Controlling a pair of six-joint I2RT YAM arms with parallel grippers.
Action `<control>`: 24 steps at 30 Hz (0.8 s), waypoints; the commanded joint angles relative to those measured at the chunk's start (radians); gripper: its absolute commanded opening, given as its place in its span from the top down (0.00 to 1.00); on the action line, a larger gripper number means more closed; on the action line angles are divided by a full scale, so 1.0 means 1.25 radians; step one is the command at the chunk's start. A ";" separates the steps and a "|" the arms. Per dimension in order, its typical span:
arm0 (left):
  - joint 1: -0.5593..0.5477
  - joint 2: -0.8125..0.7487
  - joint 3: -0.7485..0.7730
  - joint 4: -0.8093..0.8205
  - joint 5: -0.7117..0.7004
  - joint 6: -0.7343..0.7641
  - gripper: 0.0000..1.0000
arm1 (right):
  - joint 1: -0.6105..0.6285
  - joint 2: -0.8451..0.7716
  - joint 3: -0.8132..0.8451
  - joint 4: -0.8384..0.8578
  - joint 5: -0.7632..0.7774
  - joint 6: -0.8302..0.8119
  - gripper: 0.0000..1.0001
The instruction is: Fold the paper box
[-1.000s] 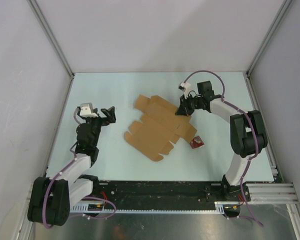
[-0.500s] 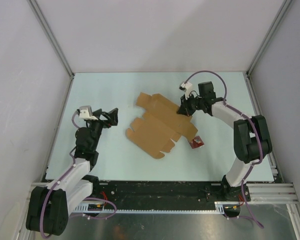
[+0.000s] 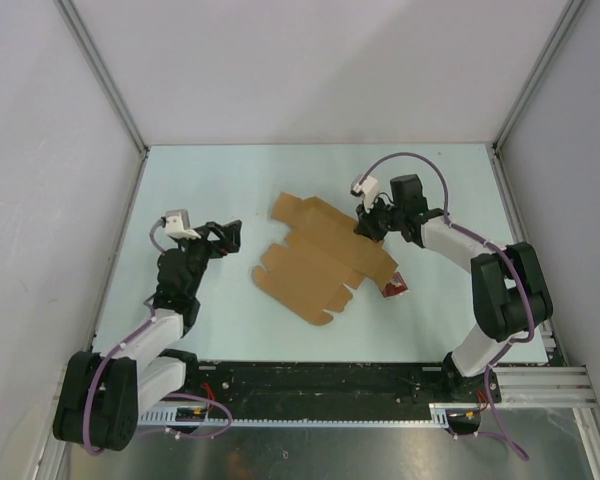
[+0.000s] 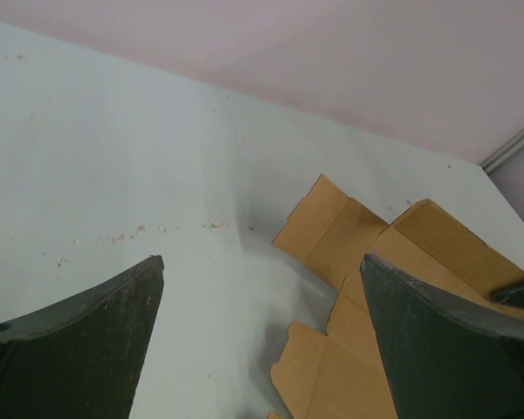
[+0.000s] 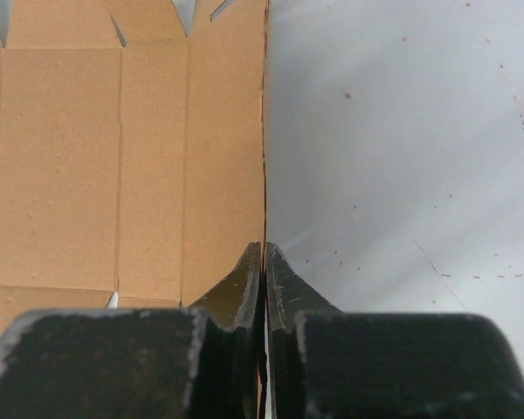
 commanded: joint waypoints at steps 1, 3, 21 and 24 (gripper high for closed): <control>-0.010 0.027 0.056 0.019 0.045 0.017 0.00 | 0.017 -0.038 -0.012 0.047 0.017 -0.059 0.95; -0.010 0.037 0.062 0.015 0.073 0.034 0.00 | 0.025 -0.037 -0.013 0.030 0.012 -0.088 0.95; -0.086 0.135 0.081 0.015 0.001 0.106 0.00 | 0.084 -0.066 -0.084 0.078 0.140 -0.198 0.95; -0.114 0.160 0.090 0.016 -0.016 0.110 0.00 | 0.087 -0.087 -0.110 0.117 0.152 -0.203 0.95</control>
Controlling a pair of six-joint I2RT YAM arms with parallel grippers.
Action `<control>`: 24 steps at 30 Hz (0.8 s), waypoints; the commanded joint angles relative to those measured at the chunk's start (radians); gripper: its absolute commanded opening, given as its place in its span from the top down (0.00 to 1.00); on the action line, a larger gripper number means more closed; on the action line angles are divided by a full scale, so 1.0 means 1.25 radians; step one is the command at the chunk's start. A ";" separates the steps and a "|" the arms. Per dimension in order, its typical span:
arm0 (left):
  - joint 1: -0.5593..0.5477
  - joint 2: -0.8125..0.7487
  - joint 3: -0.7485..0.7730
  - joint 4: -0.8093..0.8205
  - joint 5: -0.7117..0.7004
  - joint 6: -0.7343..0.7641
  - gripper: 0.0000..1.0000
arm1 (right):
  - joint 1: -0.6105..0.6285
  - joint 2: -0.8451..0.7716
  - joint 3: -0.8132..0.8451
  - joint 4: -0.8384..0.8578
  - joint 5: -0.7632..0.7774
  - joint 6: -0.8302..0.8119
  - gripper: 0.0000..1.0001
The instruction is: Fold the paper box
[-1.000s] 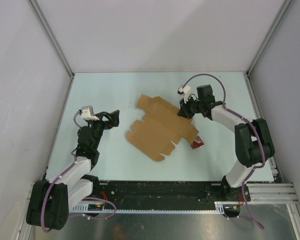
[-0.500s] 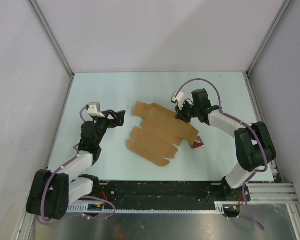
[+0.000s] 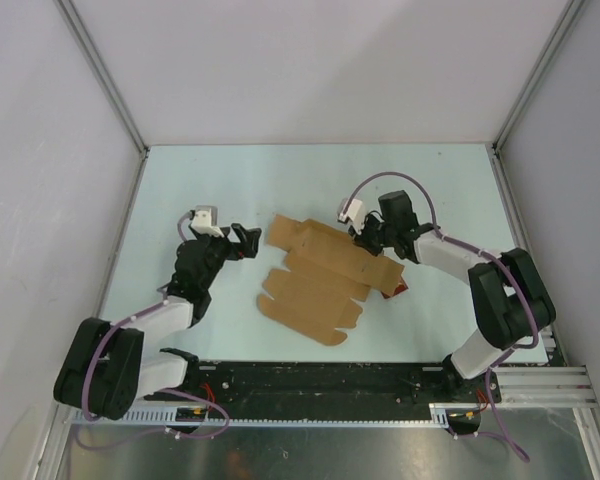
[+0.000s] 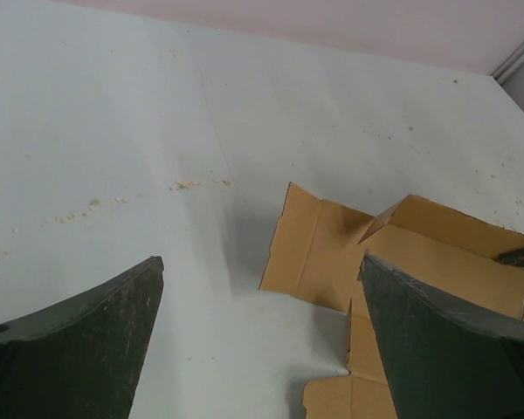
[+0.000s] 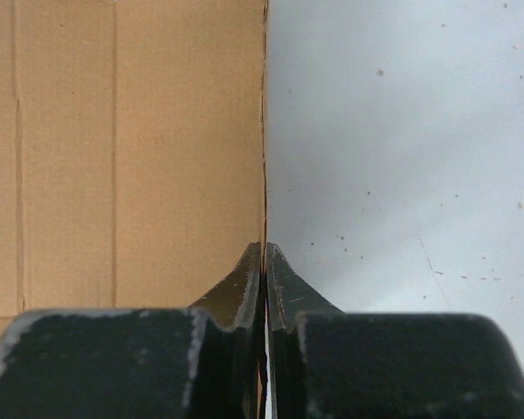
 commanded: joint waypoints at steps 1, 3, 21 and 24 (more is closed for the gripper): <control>-0.036 0.031 0.050 0.020 -0.040 0.021 0.00 | 0.007 -0.060 -0.024 0.091 0.044 -0.016 0.95; -0.039 0.057 0.058 0.026 -0.030 0.008 0.01 | 0.002 -0.079 -0.030 0.088 0.024 -0.024 0.95; -0.028 0.151 0.057 0.198 0.095 -0.066 0.13 | -0.016 -0.101 -0.041 0.047 -0.053 -0.078 0.84; -0.028 0.129 0.047 0.200 0.099 -0.065 0.13 | -0.012 -0.081 -0.040 0.080 -0.045 -0.066 0.75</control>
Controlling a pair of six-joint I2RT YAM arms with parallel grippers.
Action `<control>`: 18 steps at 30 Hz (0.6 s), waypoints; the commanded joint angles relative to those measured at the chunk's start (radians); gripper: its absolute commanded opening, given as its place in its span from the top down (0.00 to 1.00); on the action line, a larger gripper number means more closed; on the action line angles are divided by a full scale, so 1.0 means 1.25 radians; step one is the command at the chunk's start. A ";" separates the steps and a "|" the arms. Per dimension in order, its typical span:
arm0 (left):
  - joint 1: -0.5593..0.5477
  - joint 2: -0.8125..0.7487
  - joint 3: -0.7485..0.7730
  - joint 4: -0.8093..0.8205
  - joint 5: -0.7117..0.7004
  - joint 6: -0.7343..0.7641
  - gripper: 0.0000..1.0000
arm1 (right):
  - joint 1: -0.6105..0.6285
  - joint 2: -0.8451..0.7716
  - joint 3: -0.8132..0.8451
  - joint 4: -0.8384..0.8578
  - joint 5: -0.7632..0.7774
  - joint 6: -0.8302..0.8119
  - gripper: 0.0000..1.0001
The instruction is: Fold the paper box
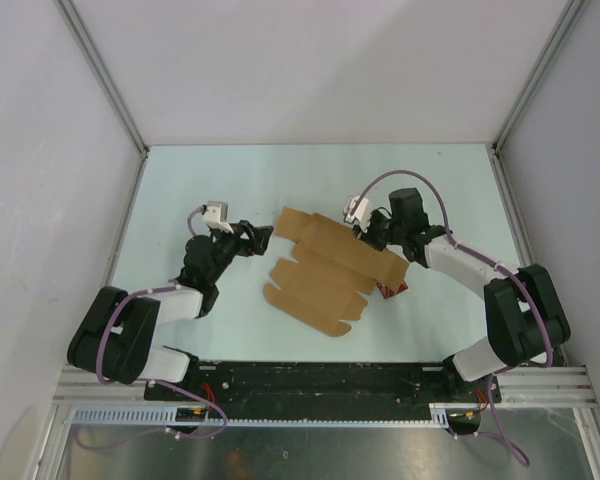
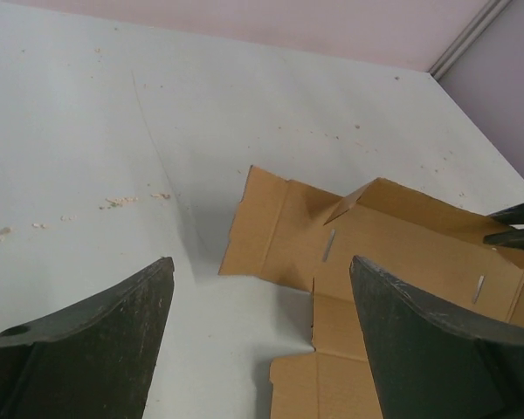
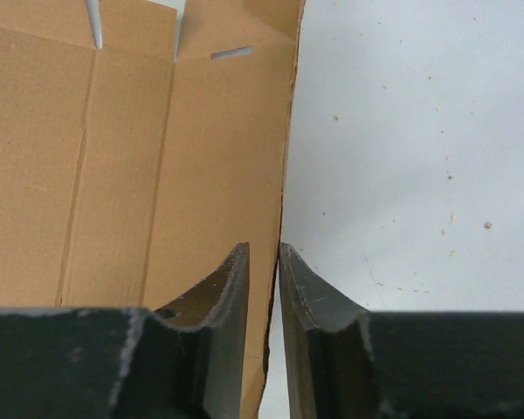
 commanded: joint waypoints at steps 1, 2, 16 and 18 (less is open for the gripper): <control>0.004 -0.037 0.010 0.050 0.033 -0.016 0.13 | 0.008 0.026 -0.002 0.068 -0.005 0.011 0.73; 0.004 -0.041 0.008 0.050 0.036 -0.015 0.13 | 0.006 0.039 0.002 0.074 -0.003 0.021 0.67; 0.005 -0.134 -0.054 0.048 0.021 -0.020 0.13 | -0.094 0.258 0.286 -0.154 -0.153 0.015 0.58; 0.005 -0.137 -0.057 0.048 0.025 -0.019 0.13 | -0.103 0.277 0.315 -0.189 -0.166 0.004 0.58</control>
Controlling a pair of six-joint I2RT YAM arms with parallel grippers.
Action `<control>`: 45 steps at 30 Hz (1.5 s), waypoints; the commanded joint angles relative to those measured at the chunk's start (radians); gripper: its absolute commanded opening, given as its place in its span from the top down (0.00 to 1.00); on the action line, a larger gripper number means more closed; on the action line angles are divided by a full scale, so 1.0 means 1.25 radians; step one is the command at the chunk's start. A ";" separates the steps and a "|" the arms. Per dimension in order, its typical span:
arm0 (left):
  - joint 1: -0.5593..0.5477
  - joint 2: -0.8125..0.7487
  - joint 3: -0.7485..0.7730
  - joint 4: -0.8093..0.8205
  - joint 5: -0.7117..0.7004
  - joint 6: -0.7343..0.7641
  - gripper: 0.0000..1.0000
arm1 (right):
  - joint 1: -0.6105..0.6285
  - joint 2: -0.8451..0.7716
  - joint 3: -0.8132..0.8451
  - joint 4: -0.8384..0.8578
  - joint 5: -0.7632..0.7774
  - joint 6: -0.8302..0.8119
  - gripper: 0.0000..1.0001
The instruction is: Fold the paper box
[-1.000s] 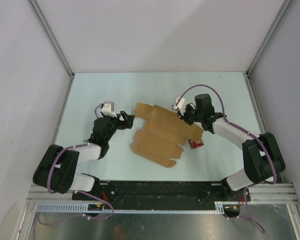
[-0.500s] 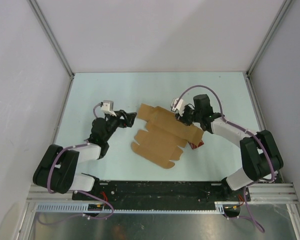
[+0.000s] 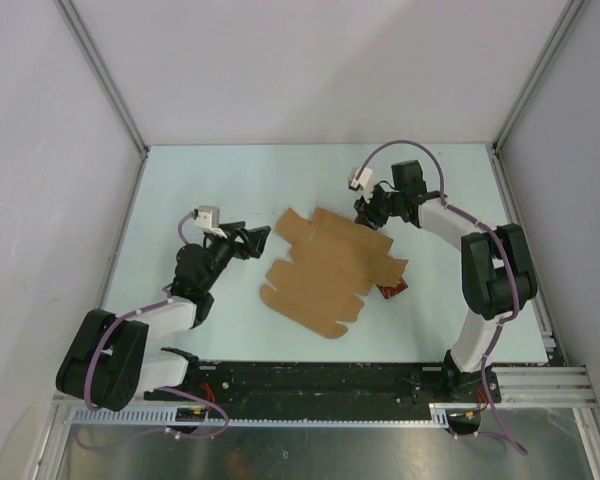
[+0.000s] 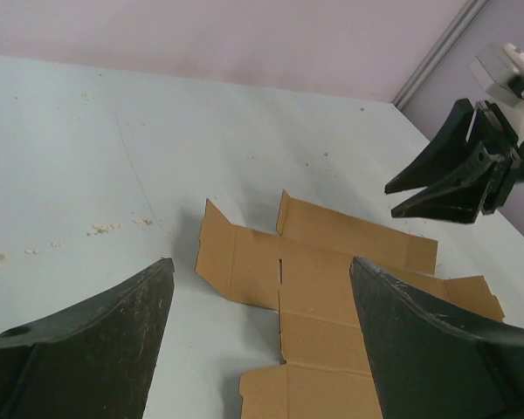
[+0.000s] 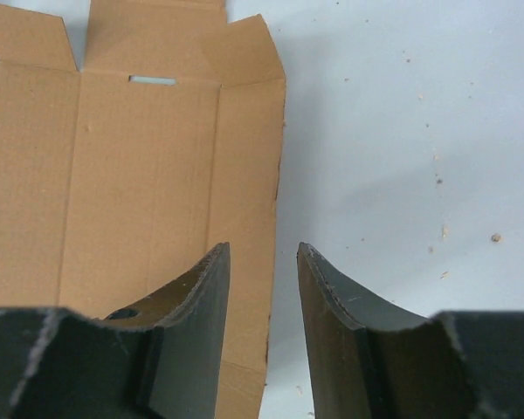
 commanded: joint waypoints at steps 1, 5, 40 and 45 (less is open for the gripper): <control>0.004 -0.019 -0.011 0.032 0.003 -0.006 0.13 | -0.016 0.057 0.094 -0.101 -0.081 -0.029 0.58; 0.004 -0.034 -0.020 0.032 0.005 -0.003 0.09 | -0.023 0.101 0.156 -0.174 -0.111 -0.056 0.57; 0.020 -0.133 -0.055 -0.047 -0.061 -0.011 0.00 | -0.067 0.371 0.482 -0.478 -0.232 -0.080 0.43; 0.038 -0.155 -0.062 -0.049 -0.035 -0.022 0.00 | -0.058 0.380 0.492 -0.479 -0.213 -0.081 0.43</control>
